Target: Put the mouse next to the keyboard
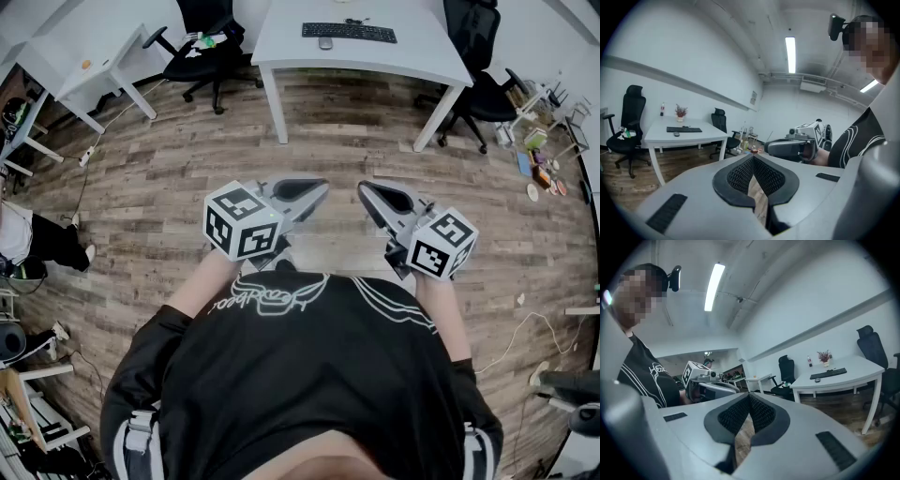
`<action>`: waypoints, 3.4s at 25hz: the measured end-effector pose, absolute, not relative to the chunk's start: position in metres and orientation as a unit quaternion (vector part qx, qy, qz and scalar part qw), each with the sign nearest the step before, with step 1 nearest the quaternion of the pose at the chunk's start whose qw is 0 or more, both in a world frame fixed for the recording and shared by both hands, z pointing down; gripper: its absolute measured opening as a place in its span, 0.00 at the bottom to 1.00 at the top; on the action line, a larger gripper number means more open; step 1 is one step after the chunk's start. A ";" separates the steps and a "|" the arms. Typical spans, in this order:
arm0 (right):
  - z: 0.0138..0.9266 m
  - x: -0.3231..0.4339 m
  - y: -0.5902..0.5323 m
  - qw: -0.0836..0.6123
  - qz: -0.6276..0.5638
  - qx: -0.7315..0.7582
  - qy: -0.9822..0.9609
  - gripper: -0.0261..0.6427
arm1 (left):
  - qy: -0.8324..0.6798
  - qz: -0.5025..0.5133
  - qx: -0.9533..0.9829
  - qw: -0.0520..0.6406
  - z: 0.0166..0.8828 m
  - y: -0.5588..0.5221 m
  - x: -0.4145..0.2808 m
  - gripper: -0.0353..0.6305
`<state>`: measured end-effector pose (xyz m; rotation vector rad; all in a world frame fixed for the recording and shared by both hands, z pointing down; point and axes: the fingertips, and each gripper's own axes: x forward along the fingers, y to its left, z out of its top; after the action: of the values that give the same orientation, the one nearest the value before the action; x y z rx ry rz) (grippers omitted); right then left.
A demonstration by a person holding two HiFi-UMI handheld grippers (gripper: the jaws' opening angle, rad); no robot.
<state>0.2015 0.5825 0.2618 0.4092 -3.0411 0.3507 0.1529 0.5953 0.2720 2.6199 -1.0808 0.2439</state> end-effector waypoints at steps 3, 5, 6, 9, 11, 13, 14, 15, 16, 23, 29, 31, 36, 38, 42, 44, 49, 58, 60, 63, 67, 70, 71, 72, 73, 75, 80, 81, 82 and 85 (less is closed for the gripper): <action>0.263 0.204 0.589 0.029 0.115 0.132 -0.984 0.05 | -0.370 0.076 0.913 0.157 0.271 0.601 0.156 0.06; 0.265 0.208 0.589 0.028 0.119 0.133 -0.983 0.05 | -0.366 0.066 0.913 0.165 0.269 0.602 0.158 0.06; 0.265 0.211 0.589 0.028 0.121 0.134 -0.983 0.05 | -0.367 0.063 0.913 0.166 0.268 0.602 0.160 0.06; 0.266 0.218 0.589 0.027 0.123 0.135 -0.983 0.05 | -0.369 0.063 0.912 0.167 0.270 0.603 0.165 0.06; 0.267 0.222 0.590 0.023 0.127 0.133 -0.983 0.05 | -0.369 0.063 0.911 0.171 0.272 0.603 0.170 0.06; 0.269 0.225 0.592 0.020 0.128 0.127 -0.983 0.05 | -0.370 0.064 0.910 0.175 0.275 0.604 0.174 0.06; 0.270 0.226 0.594 0.021 0.123 0.125 -0.984 0.05 | -0.370 0.066 0.910 0.177 0.277 0.604 0.177 0.06; 0.271 0.227 0.595 0.023 0.117 0.125 -0.985 0.05 | -0.371 0.067 0.909 0.178 0.279 0.604 0.178 0.06; 0.273 0.228 0.594 0.026 0.111 0.128 -0.985 0.05 | -0.371 0.070 0.908 0.179 0.280 0.603 0.180 0.06; 0.287 0.223 0.571 0.027 0.134 0.136 -0.981 0.05 | -0.372 0.078 0.906 0.188 0.288 0.586 0.172 0.06; 0.307 0.206 0.530 0.037 0.148 0.140 -0.978 0.05 | -0.362 0.074 0.906 0.206 0.306 0.540 0.158 0.06; 0.312 0.196 0.510 0.040 0.146 0.144 -0.978 0.05 | -0.355 0.076 0.907 0.214 0.315 0.520 0.149 0.06; 0.318 0.153 0.439 0.040 0.158 0.159 -0.974 0.05 | -0.344 0.075 0.906 0.233 0.328 0.450 0.106 0.06; 0.321 0.133 0.403 0.041 0.167 0.167 -0.971 0.05 | -0.342 0.074 0.906 0.239 0.329 0.414 0.082 0.06; 0.328 0.083 0.329 0.049 0.192 0.182 -0.963 0.05 | -0.336 0.070 0.903 0.258 0.333 0.336 0.027 0.06; 0.333 0.050 0.293 0.056 0.202 0.184 -0.960 0.05 | -0.337 0.075 0.901 0.262 0.338 0.298 -0.006 0.06; 0.335 -0.032 0.203 0.056 0.235 0.191 -0.951 0.05 | -0.342 0.068 0.894 0.281 0.344 0.213 -0.093 0.06; 0.344 -0.084 0.112 0.045 0.269 0.217 -0.937 0.05 | -0.324 0.065 0.890 0.314 0.361 0.141 -0.146 0.06; 0.351 -0.087 0.098 0.051 0.272 0.218 -0.936 0.05 | -0.325 0.068 0.887 0.321 0.369 0.127 -0.150 0.06; 0.365 -0.090 0.071 0.053 0.287 0.215 -0.932 0.05 | -0.332 0.070 0.881 0.328 0.376 0.101 -0.155 0.06; 0.373 -0.092 0.027 0.038 0.310 0.208 -0.927 0.05 | -0.344 0.079 0.876 0.328 0.378 0.058 -0.160 0.06; 0.372 -0.096 -0.017 0.027 0.306 0.203 -0.930 0.05 | -0.355 0.086 0.873 0.324 0.381 0.017 -0.166 0.06; 0.372 -0.097 -0.033 0.026 0.305 0.203 -0.930 0.05 | -0.356 0.088 0.871 0.325 0.383 0.001 -0.166 0.06; 0.372 -0.097 -0.049 0.027 0.304 0.203 -0.930 0.05 | -0.357 0.089 0.870 0.328 0.385 -0.015 -0.165 0.06; 0.373 -0.096 -0.065 0.028 0.304 0.204 -0.930 0.05 | -0.355 0.091 0.869 0.331 0.387 -0.031 -0.164 0.06; 0.377 -0.092 -0.095 0.029 0.312 0.207 -0.927 0.05 | -0.350 0.100 0.869 0.336 0.390 -0.062 -0.159 0.06; 0.391 -0.082 -0.147 0.038 0.342 0.210 -0.915 0.05 | -0.340 0.122 0.866 0.347 0.395 -0.121 -0.147 0.06; 0.394 -0.081 -0.154 0.039 0.348 0.210 -0.913 0.05 | -0.339 0.124 0.865 0.348 0.395 -0.129 -0.146 0.06; 0.396 -0.081 -0.161 0.041 0.354 0.211 -0.910 0.05 | -0.339 0.124 0.865 0.349 0.397 -0.136 -0.146 0.06; 0.402 -0.088 -0.176 0.049 0.357 0.217 -0.907 0.05 | -0.338 0.123 0.861 0.361 0.404 -0.153 -0.153 0.06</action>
<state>-0.0879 -0.1764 0.4015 0.6603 -2.7650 1.0886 -0.1532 -0.1534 0.4035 2.2169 -0.8695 0.3160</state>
